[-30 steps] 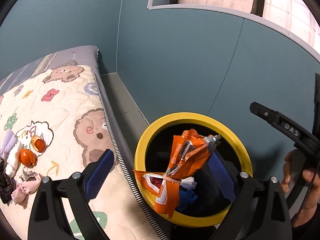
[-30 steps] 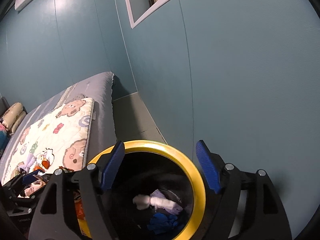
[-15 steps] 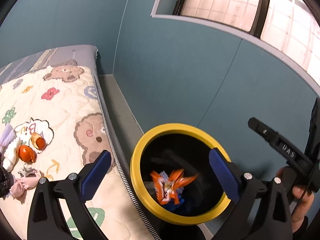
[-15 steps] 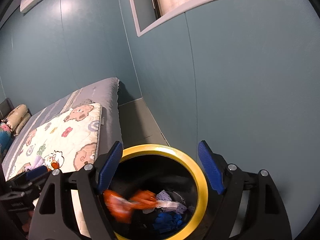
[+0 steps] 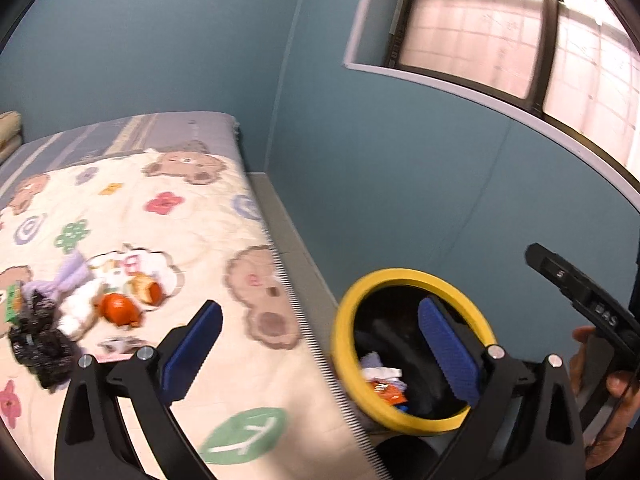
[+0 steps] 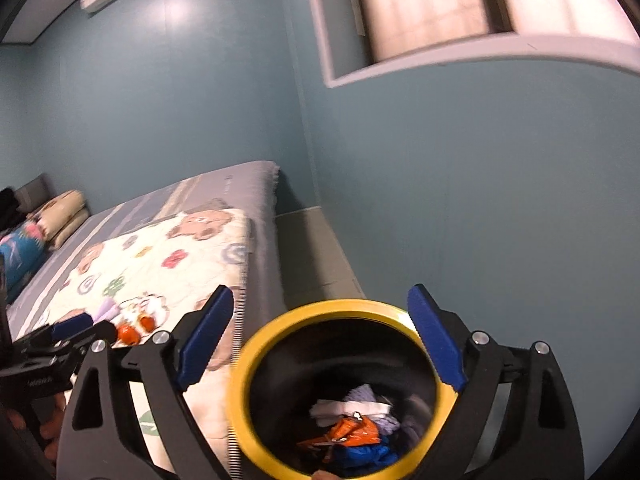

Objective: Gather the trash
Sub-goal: 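Move both open tools back toward the black plastic bags on the bed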

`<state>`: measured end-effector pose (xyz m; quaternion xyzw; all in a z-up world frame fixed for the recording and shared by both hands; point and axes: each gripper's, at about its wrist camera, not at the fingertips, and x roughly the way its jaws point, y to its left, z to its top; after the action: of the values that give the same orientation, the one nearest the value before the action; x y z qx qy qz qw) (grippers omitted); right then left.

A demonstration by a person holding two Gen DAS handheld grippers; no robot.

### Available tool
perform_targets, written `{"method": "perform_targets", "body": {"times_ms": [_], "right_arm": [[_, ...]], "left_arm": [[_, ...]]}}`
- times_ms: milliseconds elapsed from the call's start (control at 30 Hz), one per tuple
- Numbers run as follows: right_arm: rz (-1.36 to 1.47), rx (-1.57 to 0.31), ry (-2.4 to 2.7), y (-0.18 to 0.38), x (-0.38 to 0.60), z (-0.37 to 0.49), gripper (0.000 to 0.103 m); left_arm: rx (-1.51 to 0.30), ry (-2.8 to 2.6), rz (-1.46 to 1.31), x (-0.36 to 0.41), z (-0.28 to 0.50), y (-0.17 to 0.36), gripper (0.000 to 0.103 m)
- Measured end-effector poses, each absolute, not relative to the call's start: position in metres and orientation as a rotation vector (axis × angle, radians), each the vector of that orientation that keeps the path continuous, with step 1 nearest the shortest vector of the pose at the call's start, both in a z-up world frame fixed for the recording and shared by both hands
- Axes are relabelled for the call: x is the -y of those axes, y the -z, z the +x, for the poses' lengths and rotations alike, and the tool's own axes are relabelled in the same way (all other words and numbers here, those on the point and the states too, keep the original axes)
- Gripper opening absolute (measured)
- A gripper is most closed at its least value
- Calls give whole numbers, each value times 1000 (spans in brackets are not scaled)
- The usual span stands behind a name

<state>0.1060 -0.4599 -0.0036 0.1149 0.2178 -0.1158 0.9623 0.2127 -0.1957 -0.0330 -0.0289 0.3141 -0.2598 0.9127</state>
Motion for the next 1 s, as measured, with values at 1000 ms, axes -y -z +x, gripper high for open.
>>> {"method": "perform_targets", "body": {"times_ms": [1000], "right_arm": [[111, -503, -240, 27, 247, 212, 95]], "left_arm": [[-720, -5, -97, -68, 262, 100, 95]]}}
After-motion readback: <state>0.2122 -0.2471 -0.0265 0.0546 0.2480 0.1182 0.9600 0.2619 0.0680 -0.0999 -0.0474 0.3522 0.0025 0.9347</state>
